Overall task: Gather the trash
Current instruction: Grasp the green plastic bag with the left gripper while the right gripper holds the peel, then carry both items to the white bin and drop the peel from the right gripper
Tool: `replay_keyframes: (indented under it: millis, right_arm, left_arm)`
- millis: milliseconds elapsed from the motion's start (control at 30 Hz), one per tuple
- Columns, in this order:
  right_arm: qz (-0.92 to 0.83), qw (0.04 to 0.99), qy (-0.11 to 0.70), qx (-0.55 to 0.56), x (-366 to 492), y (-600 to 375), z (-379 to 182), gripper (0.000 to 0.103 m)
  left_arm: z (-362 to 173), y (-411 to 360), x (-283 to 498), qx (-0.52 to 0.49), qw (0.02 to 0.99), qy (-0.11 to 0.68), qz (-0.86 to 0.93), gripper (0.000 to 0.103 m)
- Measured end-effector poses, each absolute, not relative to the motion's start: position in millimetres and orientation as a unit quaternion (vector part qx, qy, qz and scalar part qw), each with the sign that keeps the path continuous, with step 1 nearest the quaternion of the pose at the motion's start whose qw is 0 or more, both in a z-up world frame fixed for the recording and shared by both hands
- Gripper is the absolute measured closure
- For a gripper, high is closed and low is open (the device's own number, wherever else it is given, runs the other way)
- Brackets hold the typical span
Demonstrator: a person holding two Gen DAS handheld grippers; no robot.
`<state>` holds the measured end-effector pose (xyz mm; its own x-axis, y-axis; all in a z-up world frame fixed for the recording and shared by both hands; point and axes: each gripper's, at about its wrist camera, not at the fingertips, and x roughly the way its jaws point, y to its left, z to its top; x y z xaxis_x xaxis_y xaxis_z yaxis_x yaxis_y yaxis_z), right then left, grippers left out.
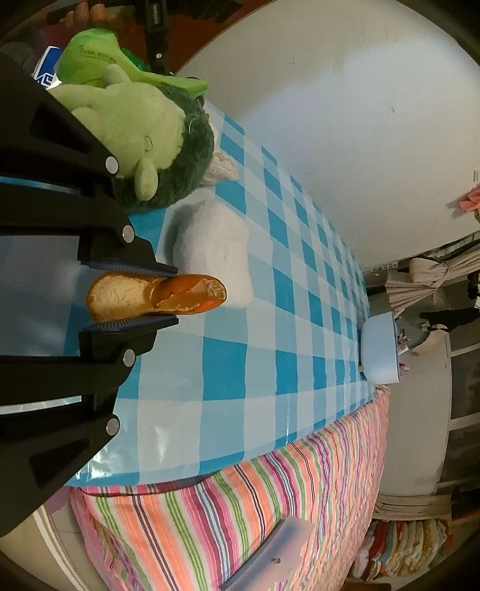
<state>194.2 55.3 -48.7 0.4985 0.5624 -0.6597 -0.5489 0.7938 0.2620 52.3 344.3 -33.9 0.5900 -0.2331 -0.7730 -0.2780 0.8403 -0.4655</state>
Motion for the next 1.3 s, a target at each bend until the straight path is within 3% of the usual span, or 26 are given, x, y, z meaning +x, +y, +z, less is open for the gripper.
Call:
replay_keyframes:
  millis: [67,133,167,200,400,1000,1300]
  right_arm:
    - [0.319,0.868,0.381,0.011,193.0,51.9,-47.1,0.083]
    - [0.317,0.87,0.378,0.013,191.8,48.3,-45.7,0.083]
    - [0.316,0.87,0.378,0.014,191.6,47.0,-45.1,0.083]
    - [0.316,0.871,0.375,0.017,190.8,44.9,-43.8,0.083]
    - [0.313,0.88,0.356,0.023,183.5,34.5,-32.3,0.083]
    - [0.283,0.91,0.299,0.042,162.4,-24.0,0.7,0.083]
    - [0.25,0.926,0.28,0.041,143.5,-70.1,10.9,0.083]
  left_arm:
    - [-37.5,341.2,54.1,-0.28,0.845,0.456,0.014,0.065]
    - [-36.2,339.2,54.1,-0.272,0.85,0.451,0.021,0.073]
    - [-34.5,338.2,53.4,-0.269,0.853,0.447,0.019,0.086]
    - [-32.8,337.1,52.8,-0.268,0.855,0.444,0.018,0.089]
    - [-14.9,325.3,43.9,-0.248,0.878,0.409,0.018,0.095]
    - [57.2,267.7,19.5,-0.201,0.937,0.285,-0.018,0.096]
    - [62.6,223.1,33.2,-0.178,0.938,0.292,-0.062,0.096]
